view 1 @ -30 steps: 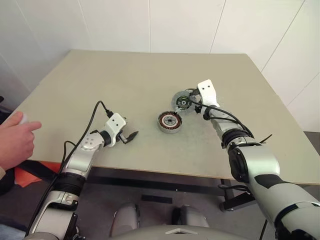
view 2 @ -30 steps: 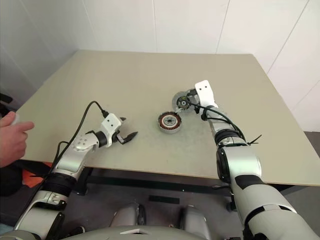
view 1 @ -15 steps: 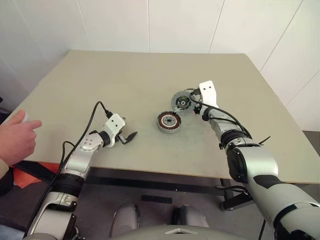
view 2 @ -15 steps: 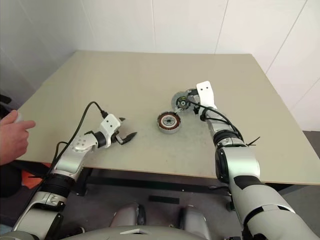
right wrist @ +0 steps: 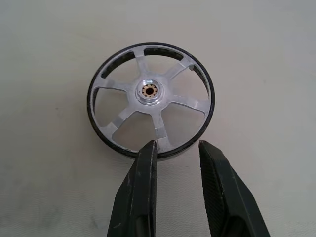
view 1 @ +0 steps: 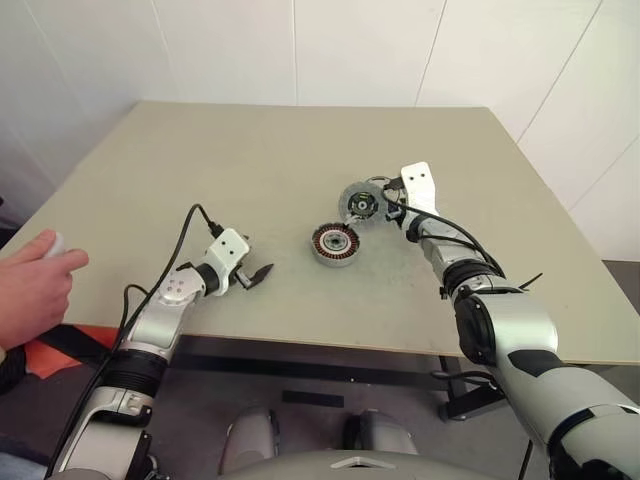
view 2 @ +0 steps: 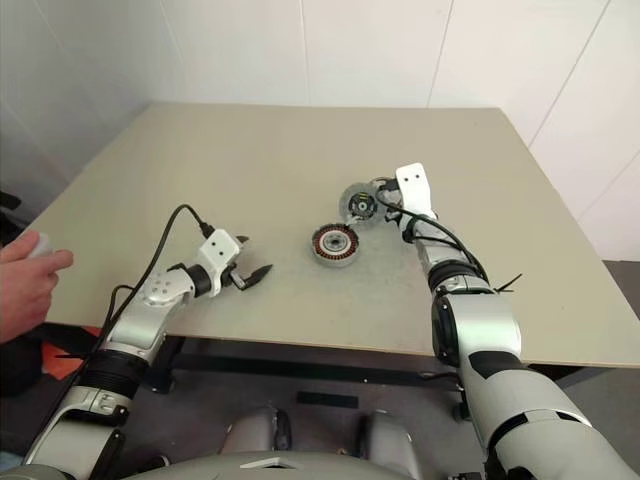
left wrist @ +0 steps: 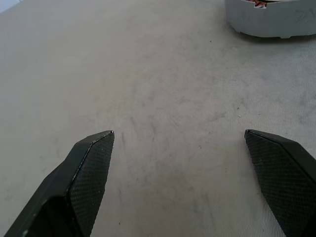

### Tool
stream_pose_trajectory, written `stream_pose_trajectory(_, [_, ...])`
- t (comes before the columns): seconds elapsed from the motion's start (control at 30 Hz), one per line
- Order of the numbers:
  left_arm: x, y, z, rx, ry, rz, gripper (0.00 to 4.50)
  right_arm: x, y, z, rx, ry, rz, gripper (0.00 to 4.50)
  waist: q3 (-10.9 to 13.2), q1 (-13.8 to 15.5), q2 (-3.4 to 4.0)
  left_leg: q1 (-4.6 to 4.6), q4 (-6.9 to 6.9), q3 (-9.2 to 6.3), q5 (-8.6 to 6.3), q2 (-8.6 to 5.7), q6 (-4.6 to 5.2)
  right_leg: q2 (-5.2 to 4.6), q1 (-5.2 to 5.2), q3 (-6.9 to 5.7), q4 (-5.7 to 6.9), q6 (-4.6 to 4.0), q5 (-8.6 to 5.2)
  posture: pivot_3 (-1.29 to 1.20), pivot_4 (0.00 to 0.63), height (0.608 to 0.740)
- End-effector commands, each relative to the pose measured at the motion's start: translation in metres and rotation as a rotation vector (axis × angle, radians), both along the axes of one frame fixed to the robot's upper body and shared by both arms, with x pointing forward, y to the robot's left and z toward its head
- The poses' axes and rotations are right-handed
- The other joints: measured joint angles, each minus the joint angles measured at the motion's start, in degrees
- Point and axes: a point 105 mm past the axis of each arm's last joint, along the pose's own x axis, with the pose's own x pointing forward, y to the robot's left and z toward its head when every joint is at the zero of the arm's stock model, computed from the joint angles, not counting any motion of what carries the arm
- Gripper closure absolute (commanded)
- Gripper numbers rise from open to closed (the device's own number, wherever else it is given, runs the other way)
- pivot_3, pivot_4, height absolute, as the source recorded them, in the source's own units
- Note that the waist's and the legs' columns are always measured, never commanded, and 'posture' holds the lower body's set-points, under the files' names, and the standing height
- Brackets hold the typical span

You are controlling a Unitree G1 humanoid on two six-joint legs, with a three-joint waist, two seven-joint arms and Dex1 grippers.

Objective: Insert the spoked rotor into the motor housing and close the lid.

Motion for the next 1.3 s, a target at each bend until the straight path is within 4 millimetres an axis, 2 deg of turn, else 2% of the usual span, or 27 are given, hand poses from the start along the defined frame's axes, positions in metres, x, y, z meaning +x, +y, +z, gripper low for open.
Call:
stream_pose_trajectory(0.03, [0.006,0.001,0.01,-0.012,-0.037,0.013,0.0,0.004,-0.02,0.016,0.034,-0.05,-0.092,3.08,0.0,0.1,0.0,-0.01,0.0,0.0,0.0,-0.01,0.01,0.0,0.0,0.0,-0.01,0.0,0.0,0.0,0.0,0.74])
stream_pose_trajectory(0.27, [0.012,0.008,0.016,-0.024,-0.059,0.05,0.0,0.007,-0.035,0.034,0.056,-0.117,-0.145,3.08,0.0,0.2,0.0,-0.04,0.0,0.0,-0.01,-0.01,0.02,0.0,-0.01,0.0,-0.03,0.0,0.0,0.0,0.0,0.74])
stream_pose_trajectory(0.47, [0.026,0.02,0.037,-0.076,-0.127,0.137,0.0,0.009,-0.043,0.048,0.036,-0.168,-0.156,3.08,0.0,0.2,0.0,-0.09,0.0,0.0,-0.01,-0.02,0.02,0.0,-0.05,0.0,-0.03,0.0,0.0,0.0,0.0,0.74])
stream_pose_trajectory(0.93, [0.037,0.04,0.054,-0.16,-0.191,0.27,0.0,0.011,-0.043,0.054,-0.019,-0.182,-0.135,3.08,0.0,0.2,0.0,-0.17,0.01,0.0,-0.02,-0.02,0.04,0.0,-0.1,0.0,-0.05,0.0,0.0,0.0,0.0,0.74])
stream_pose_trajectory(1.3, [0.042,0.041,0.063,-0.224,-0.202,0.302,0.0,0.01,-0.04,0.051,-0.021,-0.173,-0.108,3.08,0.0,0.3,0.0,-0.19,0.01,-0.01,-0.03,-0.03,0.05,0.0,-0.12,0.0,-0.06,0.0,0.0,0.0,0.0,0.74])
